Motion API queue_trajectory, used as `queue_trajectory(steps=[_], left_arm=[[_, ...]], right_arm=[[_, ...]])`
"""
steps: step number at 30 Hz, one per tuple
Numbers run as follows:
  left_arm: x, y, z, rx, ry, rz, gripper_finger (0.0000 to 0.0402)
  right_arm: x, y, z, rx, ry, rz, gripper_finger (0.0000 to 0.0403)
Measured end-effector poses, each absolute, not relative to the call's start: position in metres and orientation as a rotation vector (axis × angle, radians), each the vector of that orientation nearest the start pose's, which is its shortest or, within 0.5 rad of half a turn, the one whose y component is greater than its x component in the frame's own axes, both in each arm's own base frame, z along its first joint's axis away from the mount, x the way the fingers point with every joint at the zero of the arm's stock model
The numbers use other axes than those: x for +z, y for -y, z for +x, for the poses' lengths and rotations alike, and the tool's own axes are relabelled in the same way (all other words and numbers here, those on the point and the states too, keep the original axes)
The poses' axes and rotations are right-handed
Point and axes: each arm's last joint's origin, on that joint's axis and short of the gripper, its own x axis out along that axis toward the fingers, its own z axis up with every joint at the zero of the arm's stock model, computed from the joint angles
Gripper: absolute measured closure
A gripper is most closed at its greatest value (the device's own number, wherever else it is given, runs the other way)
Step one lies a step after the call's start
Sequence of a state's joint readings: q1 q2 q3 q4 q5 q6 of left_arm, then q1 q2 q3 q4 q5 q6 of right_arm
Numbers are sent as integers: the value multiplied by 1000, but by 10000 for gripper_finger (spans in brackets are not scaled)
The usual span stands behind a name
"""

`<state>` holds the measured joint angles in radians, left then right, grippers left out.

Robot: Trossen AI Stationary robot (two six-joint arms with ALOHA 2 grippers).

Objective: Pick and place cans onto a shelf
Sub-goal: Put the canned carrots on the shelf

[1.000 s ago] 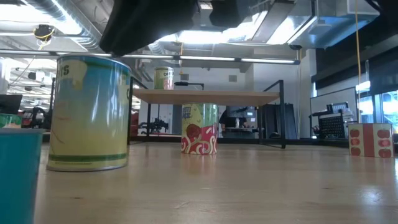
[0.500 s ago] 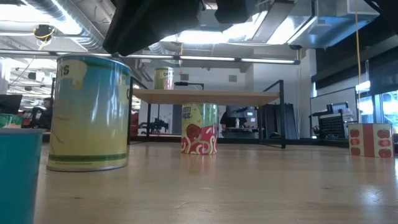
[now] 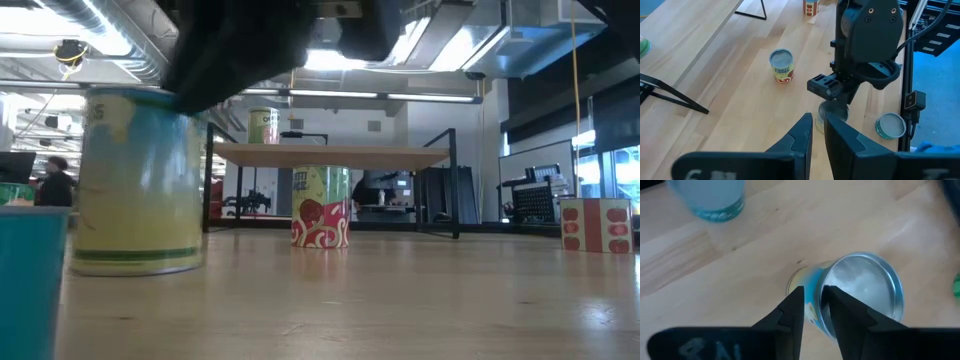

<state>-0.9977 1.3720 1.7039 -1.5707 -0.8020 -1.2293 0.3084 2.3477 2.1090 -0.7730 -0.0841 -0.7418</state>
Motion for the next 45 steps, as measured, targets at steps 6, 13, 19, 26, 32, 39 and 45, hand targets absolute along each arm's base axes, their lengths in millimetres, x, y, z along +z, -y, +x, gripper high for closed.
queue_trajectory(steps=[6, 13, 19, 26, 32, 39, 45], left_arm=[[416, 164, 130, 293, -700, -197, 360], [416, 164, 130, 292, -703, -198, 360], [416, 164, 130, 292, -703, -198, 360], [416, 164, 130, 292, -702, -197, 360], [416, 164, 130, 292, -702, -197, 360], [416, 164, 130, 292, -702, -197, 360], [416, 164, 130, 292, -702, -197, 360]], right_arm=[[208, -157, 486, 694, -835, -794, 319], [207, -155, 487, 657, -849, -772, 393], [210, -154, 486, 633, -863, -757, 399], [227, -152, 485, 612, -892, -743, 401], [249, -152, 484, 594, -886, -719, 402], [278, -147, 478, 517, -876, -729, 403], [295, -139, 470, 471, -893, -665, 403]])
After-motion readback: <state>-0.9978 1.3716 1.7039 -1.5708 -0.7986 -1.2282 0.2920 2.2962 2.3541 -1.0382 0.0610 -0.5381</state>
